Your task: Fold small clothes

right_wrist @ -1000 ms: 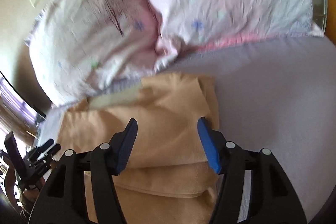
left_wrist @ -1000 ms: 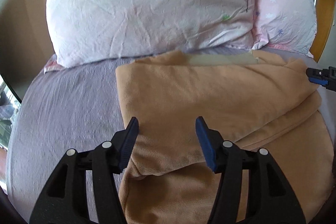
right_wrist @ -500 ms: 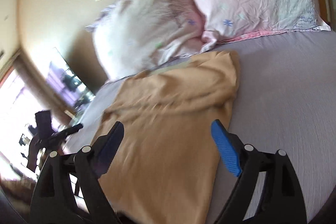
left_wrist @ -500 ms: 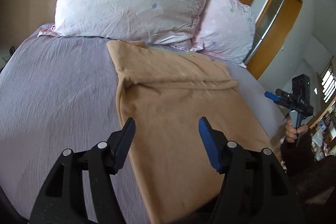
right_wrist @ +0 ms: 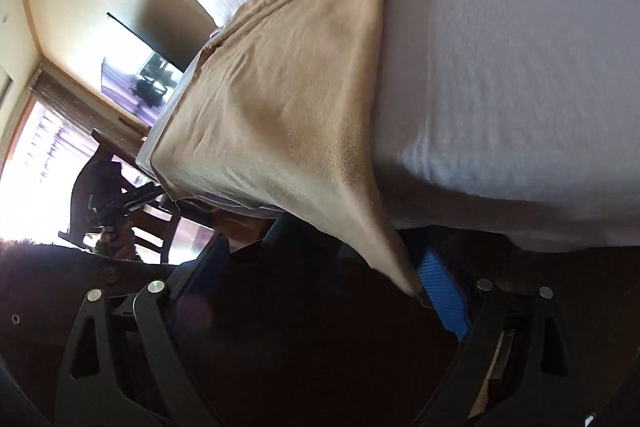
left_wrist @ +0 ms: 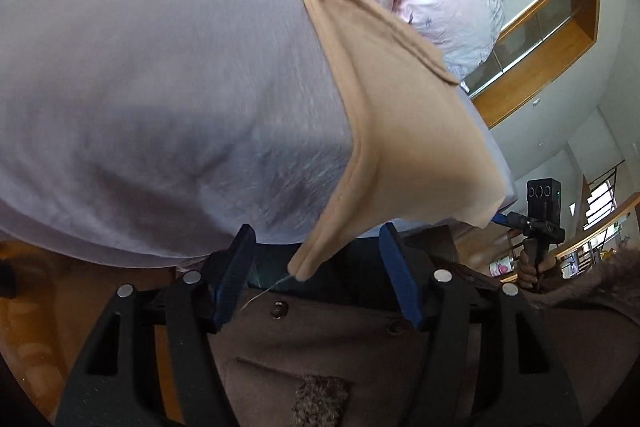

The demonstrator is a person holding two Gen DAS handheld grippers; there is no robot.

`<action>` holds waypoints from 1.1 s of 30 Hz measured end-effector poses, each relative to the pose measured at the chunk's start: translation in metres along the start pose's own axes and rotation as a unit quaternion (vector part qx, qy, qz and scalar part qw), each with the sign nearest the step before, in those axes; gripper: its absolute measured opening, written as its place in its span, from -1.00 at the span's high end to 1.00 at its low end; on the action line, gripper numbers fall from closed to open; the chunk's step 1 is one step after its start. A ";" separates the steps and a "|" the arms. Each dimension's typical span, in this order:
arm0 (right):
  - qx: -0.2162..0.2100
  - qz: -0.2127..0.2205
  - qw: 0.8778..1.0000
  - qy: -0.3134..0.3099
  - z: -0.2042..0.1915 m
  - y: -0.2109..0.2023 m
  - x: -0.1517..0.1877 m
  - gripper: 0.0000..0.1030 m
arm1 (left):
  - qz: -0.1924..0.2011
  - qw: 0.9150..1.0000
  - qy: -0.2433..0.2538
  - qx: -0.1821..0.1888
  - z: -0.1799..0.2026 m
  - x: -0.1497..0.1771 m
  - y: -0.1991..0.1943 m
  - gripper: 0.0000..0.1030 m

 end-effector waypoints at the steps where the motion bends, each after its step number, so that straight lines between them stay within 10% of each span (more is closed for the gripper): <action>1: -0.011 -0.002 1.000 -0.001 0.000 0.005 -0.002 -0.67 | 0.001 1.000 -0.002 0.007 0.000 -0.002 0.007 -0.22; 2: -0.026 -0.004 1.000 -0.001 0.001 0.010 0.000 -0.60 | 0.006 1.000 -0.006 0.018 0.001 -0.004 0.012 -0.17; 4: -0.055 -0.009 0.998 0.000 0.001 0.016 0.001 0.17 | 0.013 0.999 -0.019 0.040 0.001 -0.008 0.022 0.07; 7: -0.084 -0.014 0.996 -0.020 -0.009 0.015 0.008 0.78 | 0.004 0.996 -0.035 0.078 0.003 -0.003 0.030 0.91; 13: -0.118 0.066 0.984 -0.112 -0.070 -0.040 -0.021 0.84 | 0.064 0.988 0.011 0.141 0.037 -0.023 -0.018 0.92; 20: -0.065 0.233 0.955 -0.174 -0.128 -0.076 -0.168 0.84 | 0.183 0.977 0.071 0.082 0.069 -0.175 -0.042 0.92; 24: -0.009 0.263 0.959 -0.103 -0.099 -0.044 -0.268 0.84 | 0.184 0.982 0.004 0.034 0.049 -0.266 0.017 0.92; 29: 0.080 0.194 0.976 0.059 -0.012 0.034 -0.350 0.83 | 0.106 0.991 -0.073 -0.029 0.002 -0.324 0.109 0.92; 33: 0.047 0.178 0.972 0.147 0.025 0.048 -0.366 0.69 | 0.085 0.984 -0.156 0.022 -0.031 -0.323 0.126 0.91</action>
Point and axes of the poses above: each gripper's, at about its wrist camera, not at the fingertips, and y roughly the way its jaws point, z to its right, x to its underside, the point moved 1 cm from there along y, roughly the way its jaws point, and after that the axes turned 5 degrees about y, right-handed, at the moved point
